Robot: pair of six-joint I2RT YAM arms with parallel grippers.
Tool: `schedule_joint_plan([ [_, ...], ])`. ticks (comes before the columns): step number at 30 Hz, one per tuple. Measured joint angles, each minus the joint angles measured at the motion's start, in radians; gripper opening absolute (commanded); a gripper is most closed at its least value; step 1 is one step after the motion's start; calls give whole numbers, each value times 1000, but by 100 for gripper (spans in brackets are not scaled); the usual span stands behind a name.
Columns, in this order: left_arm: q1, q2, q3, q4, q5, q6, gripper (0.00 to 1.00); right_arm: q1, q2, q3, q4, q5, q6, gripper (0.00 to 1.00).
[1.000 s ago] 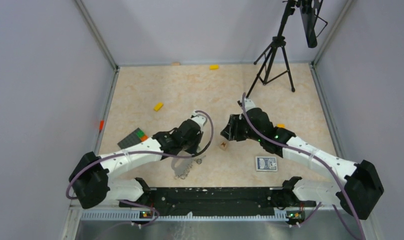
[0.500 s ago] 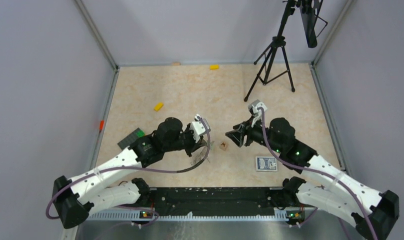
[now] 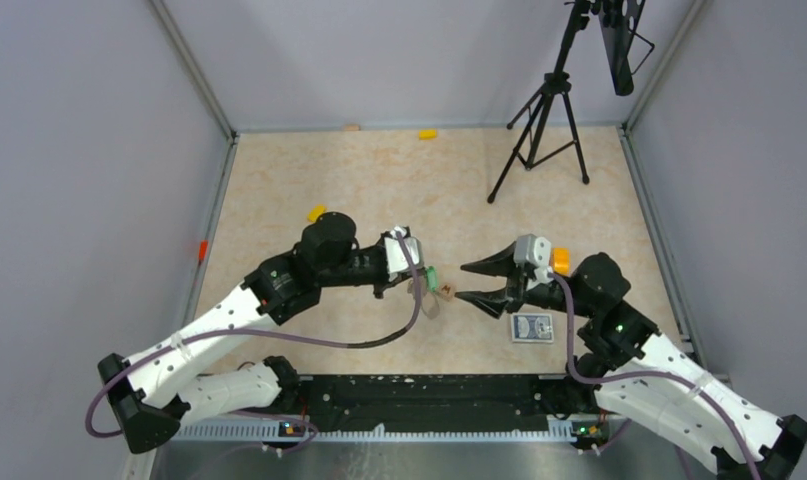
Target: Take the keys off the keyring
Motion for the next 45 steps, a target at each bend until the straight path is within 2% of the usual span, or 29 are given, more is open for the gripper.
schedule_joint_plan([
  [9, 0, 54, 5, 10, -42, -97, 0, 0, 30, -67, 140, -49, 9, 42],
  [14, 0, 57, 6, 16, -63, -136, 0, 0, 74, -85, 206, -29, 27, 49],
  [20, 0, 56, 9, 21, -63, -151, 0, 0, 93, -124, 253, -9, 44, 50],
  [25, 0, 56, 10, 23, -55, -150, 0, 0, 123, -129, 289, 4, 47, 50],
  [30, 0, 53, 10, 23, -25, -127, 0, 0, 144, -135, 307, 5, 47, 57],
  [45, 0, 8, 11, -50, 113, -1, 0, 0, 148, -134, 279, -134, -5, 63],
])
